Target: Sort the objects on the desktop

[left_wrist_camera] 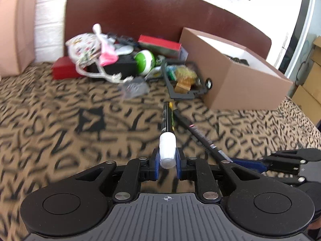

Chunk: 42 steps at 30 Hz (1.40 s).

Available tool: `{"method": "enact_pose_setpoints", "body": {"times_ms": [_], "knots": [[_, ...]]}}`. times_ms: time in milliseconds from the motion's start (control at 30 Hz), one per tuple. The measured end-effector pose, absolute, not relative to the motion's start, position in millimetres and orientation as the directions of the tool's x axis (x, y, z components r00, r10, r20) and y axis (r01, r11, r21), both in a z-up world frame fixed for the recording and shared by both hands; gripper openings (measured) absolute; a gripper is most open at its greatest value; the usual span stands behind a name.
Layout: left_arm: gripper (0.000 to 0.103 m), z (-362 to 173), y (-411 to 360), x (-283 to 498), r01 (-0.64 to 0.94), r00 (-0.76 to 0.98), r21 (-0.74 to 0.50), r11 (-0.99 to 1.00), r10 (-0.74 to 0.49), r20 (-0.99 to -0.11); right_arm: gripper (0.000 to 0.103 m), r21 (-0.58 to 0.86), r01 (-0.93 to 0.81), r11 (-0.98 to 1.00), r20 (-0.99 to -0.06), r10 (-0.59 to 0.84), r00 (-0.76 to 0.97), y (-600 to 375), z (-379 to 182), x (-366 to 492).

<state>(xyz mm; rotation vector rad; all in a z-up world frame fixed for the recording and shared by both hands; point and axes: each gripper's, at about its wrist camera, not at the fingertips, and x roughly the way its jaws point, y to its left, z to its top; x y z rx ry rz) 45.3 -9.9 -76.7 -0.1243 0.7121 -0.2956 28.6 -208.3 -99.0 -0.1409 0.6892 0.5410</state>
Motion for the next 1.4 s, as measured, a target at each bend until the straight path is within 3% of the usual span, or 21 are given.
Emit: {"method": "enact_pose_setpoints", "body": {"times_ms": [567,667,733,800,900,967,1400], "knots": [[0.014,-88.2,-3.6,-45.5,0.237,0.655,-0.194,0.952,-0.304,-0.692,0.017,0.052,-0.562,0.825,-0.719,0.422,0.552,-224.7,-94.3,-53.7],[0.037,-87.7,-8.8,-50.0,0.255,0.659,-0.171,0.952,-0.3,-0.69,0.018,0.051,-0.562,0.826,-0.721,0.419,0.551,-225.5,-94.5,-62.9],[0.041,-87.1,-12.2,-50.8,0.257,0.66,-0.165,0.952,-0.297,-0.69,0.018,0.049,-0.561,0.827,-0.722,0.417,0.552,-225.6,-93.5,-63.4],[0.053,-86.2,-14.5,-50.6,0.265,0.661,-0.163,0.95,-0.302,-0.687,0.019,0.045,-0.557,0.829,-0.719,0.414,0.558,-225.1,-93.0,-63.5],[0.062,-84.6,-17.5,-46.7,0.253,0.672,-0.154,0.955,-0.288,-0.683,0.034,0.039,-0.546,0.837,-0.712,0.407,0.572,-224.8,-92.5,-63.1],[0.062,-84.0,-19.6,-40.8,0.259,0.67,-0.157,0.953,-0.294,-0.681,0.041,0.032,-0.539,0.841,-0.705,0.402,0.584,-224.2,-92.2,-63.0],[0.06,-87.6,-31.6,-14.0,0.265,0.655,-0.166,0.95,-0.304,-0.692,0.044,0.041,-0.521,0.853,-0.688,0.402,0.604,-213.5,-96.1,-43.2]]}}
